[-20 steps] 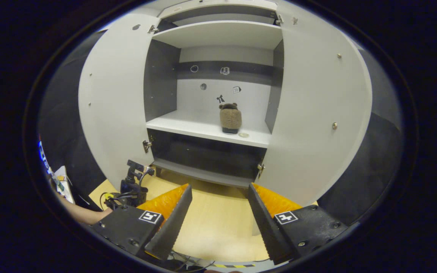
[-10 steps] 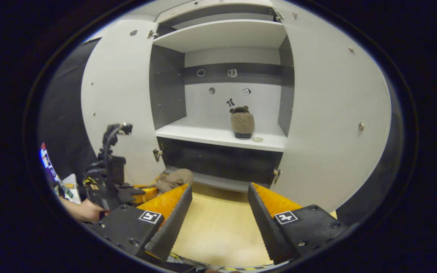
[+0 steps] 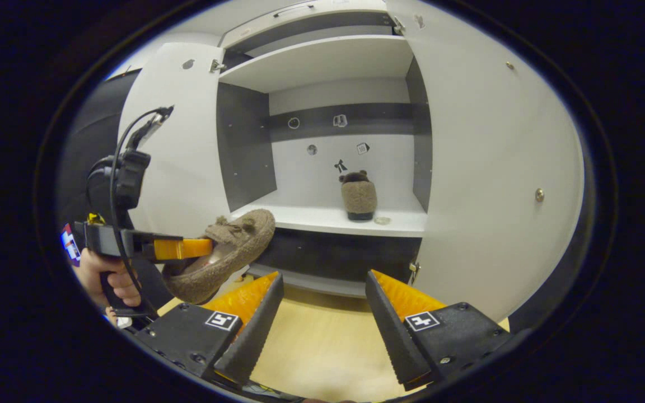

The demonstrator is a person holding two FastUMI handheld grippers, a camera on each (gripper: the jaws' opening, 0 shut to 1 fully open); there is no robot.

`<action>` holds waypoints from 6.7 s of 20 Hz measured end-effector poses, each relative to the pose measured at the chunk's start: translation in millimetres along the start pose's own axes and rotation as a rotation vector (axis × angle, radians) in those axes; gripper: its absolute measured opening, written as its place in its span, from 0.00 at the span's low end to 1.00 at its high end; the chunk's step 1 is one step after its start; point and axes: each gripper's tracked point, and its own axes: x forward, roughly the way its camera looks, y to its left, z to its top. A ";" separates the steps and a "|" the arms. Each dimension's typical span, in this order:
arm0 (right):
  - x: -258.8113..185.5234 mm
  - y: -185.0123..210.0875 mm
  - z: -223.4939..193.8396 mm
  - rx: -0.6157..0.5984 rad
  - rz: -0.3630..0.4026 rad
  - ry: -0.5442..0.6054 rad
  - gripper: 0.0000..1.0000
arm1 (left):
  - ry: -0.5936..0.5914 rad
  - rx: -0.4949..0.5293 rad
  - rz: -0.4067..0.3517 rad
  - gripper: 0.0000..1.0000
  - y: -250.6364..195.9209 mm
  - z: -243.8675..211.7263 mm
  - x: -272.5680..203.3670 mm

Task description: Grab one shoe with the right hand and put it into the shoe cabinet, grab the other shoe with the left hand and put it into the shoe cabinet; then close the right door with the right hand and the left door with the left hand.

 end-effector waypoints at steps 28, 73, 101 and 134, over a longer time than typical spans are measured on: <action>0.2 -28.8 50.5 -0.015 -0.021 -0.141 0.91 | -0.026 -0.040 0.069 0.32 -3.5 139.7 215.6; -148.8 -198.2 87.6 0.028 -0.348 -0.196 1.00 | -0.521 0.227 -0.306 0.96 -133.9 89.7 -72.8; -109.9 -109.0 94.2 0.061 -0.079 -0.185 0.96 | -0.483 0.229 -0.145 0.96 -77.2 57.9 -82.5; -49.0 3.2 66.2 -0.055 0.053 -0.178 0.97 | -0.461 0.205 0.141 0.96 63.5 45.0 -162.6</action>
